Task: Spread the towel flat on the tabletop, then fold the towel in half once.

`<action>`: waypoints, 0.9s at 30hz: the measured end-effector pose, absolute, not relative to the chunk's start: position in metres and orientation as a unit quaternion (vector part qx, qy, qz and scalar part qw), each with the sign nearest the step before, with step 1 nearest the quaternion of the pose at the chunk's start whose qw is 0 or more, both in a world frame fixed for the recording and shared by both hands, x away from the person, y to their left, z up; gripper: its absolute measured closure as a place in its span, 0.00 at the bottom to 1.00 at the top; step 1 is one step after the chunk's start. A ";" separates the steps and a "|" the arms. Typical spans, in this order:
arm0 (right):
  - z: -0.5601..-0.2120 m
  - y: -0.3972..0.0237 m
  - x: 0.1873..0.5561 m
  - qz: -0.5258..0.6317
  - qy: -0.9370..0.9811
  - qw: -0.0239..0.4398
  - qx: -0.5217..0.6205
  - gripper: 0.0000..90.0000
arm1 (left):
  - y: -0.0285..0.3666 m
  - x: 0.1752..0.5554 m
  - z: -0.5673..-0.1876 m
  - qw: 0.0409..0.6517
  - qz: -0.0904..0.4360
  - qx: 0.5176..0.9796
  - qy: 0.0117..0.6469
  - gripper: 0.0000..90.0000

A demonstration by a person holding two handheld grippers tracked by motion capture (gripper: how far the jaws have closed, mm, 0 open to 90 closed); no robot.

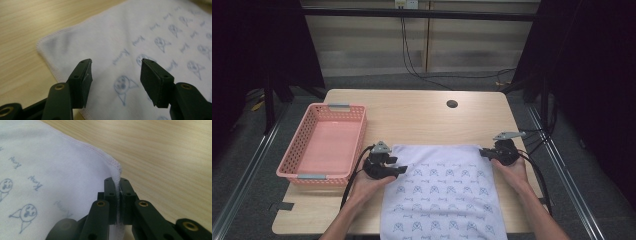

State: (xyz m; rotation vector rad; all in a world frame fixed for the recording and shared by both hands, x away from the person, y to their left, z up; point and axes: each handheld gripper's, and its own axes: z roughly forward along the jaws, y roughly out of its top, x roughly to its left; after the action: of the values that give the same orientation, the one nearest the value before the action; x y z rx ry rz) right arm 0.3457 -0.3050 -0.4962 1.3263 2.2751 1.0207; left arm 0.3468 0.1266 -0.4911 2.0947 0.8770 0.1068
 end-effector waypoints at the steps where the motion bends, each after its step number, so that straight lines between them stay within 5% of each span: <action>1: -0.496 -0.306 0.344 0.363 0.793 0.157 0.463 0.96 | 0.127 0.354 -0.491 0.418 0.069 0.834 0.354 0.47; 19: -0.497 -0.310 0.343 0.369 0.791 0.150 0.464 0.96 | 0.132 0.398 -0.502 0.403 0.076 0.817 0.405 0.38; 24: -0.497 -0.308 0.341 0.371 0.790 0.150 0.463 0.95 | 0.122 0.396 -0.505 0.391 0.087 0.834 0.379 0.40; 27: -0.497 -0.309 0.341 0.369 0.793 0.149 0.462 0.95 | 0.119 0.396 -0.506 0.403 0.077 0.834 0.368 0.52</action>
State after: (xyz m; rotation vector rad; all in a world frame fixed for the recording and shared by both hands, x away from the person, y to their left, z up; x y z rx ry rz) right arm 0.3414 -0.3086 -0.4970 1.3266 2.2795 1.0596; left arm 0.3959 0.1194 -0.5062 2.1072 0.9291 0.1954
